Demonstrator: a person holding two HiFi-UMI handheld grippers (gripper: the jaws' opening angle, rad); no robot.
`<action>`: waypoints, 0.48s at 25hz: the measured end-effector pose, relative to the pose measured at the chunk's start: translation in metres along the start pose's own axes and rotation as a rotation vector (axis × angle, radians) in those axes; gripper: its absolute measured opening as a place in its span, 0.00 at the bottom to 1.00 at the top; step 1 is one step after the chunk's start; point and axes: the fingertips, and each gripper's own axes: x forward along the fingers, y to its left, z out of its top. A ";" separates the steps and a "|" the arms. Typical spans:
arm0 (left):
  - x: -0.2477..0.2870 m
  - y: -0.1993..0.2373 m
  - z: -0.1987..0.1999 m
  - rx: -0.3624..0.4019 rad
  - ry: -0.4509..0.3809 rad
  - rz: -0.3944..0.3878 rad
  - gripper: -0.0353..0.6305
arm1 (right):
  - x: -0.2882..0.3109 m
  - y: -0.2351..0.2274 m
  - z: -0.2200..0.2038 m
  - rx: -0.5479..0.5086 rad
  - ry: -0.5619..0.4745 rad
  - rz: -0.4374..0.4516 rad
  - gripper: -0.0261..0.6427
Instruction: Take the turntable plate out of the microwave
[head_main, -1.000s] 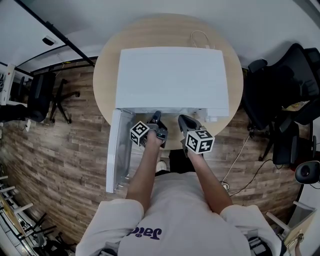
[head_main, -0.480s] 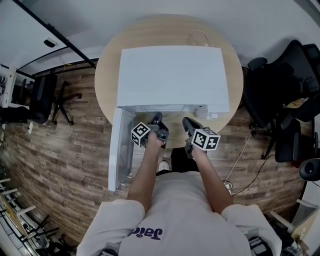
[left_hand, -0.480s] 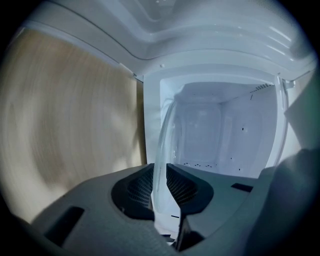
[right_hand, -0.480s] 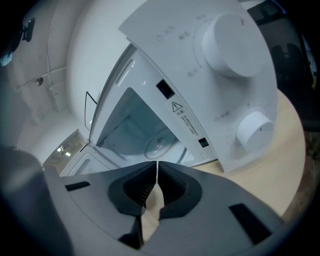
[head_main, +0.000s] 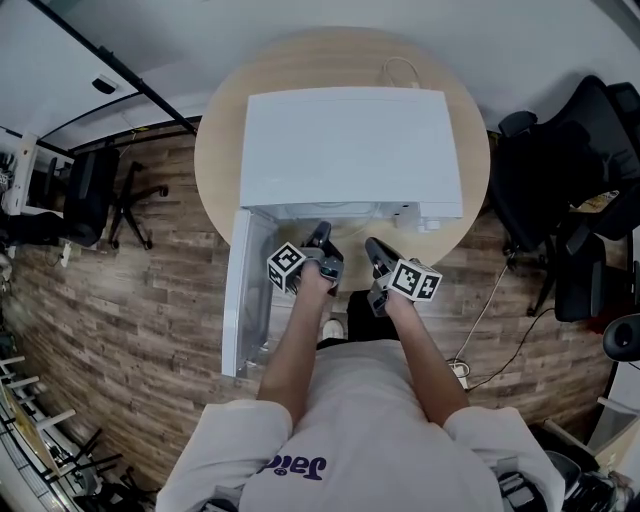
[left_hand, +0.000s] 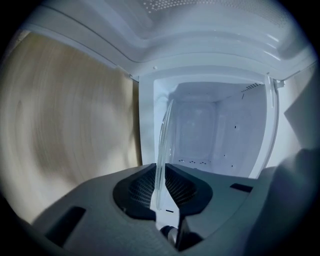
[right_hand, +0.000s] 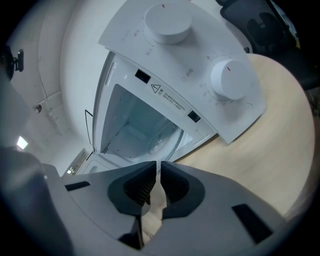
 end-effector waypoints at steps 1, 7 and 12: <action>0.000 -0.003 -0.001 0.001 0.001 -0.008 0.15 | 0.001 0.000 -0.001 0.011 -0.007 0.012 0.07; -0.003 -0.015 -0.005 0.016 0.005 -0.029 0.12 | 0.003 0.006 -0.001 0.113 -0.090 0.063 0.28; -0.004 -0.022 -0.004 0.027 0.008 -0.058 0.11 | 0.012 0.008 0.004 0.267 -0.188 0.144 0.32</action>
